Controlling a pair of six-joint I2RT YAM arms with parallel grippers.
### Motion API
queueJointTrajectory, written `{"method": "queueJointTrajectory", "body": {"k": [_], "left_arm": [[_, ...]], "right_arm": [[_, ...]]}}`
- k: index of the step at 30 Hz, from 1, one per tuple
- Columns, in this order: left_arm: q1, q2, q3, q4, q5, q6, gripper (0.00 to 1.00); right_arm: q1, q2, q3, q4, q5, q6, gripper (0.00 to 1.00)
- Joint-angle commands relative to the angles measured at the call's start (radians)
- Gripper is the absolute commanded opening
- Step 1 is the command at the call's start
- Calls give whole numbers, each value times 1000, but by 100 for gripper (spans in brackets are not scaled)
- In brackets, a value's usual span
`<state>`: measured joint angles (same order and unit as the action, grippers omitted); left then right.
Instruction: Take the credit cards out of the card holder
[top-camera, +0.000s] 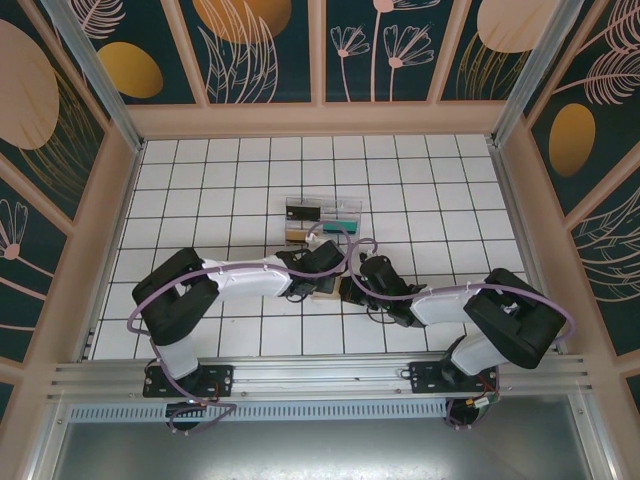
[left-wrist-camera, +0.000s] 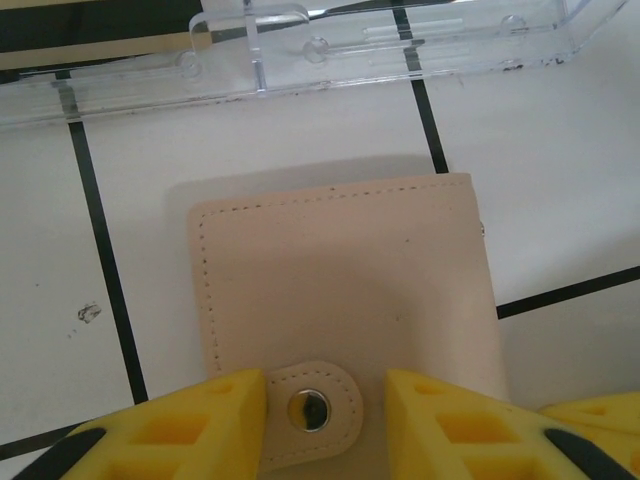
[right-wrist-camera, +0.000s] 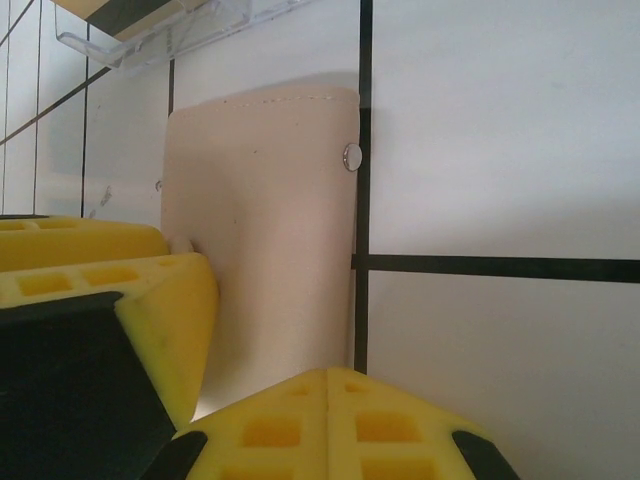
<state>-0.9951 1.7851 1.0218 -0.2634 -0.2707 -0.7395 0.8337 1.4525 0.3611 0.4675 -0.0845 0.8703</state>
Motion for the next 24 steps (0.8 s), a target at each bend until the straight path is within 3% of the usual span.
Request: {"method": "queueJointTrajectory", "body": {"k": [1,7,11,15,18,24], "left_arm": [[-4,41,10,-39,1,10,42],[-2,54,6,-55,-11,11,34],[-4,57,3,-64,-20,7,18],[-3,42,3,-66,-27,2,15],[-4,26,4,-66,-31,-7,0],[-2,-40,-18,-31,-11,-40,0]], "right_arm": [[-7,15,1,8,-12,9,0],[-7,15,2,7,-14,10,0],[-7,15,1,5,-14,12,0],[-7,14,1,1,-12,12,0],[-8,14,4,-9,-8,14,0],[-15,15,2,-26,-2,15,0]]}}
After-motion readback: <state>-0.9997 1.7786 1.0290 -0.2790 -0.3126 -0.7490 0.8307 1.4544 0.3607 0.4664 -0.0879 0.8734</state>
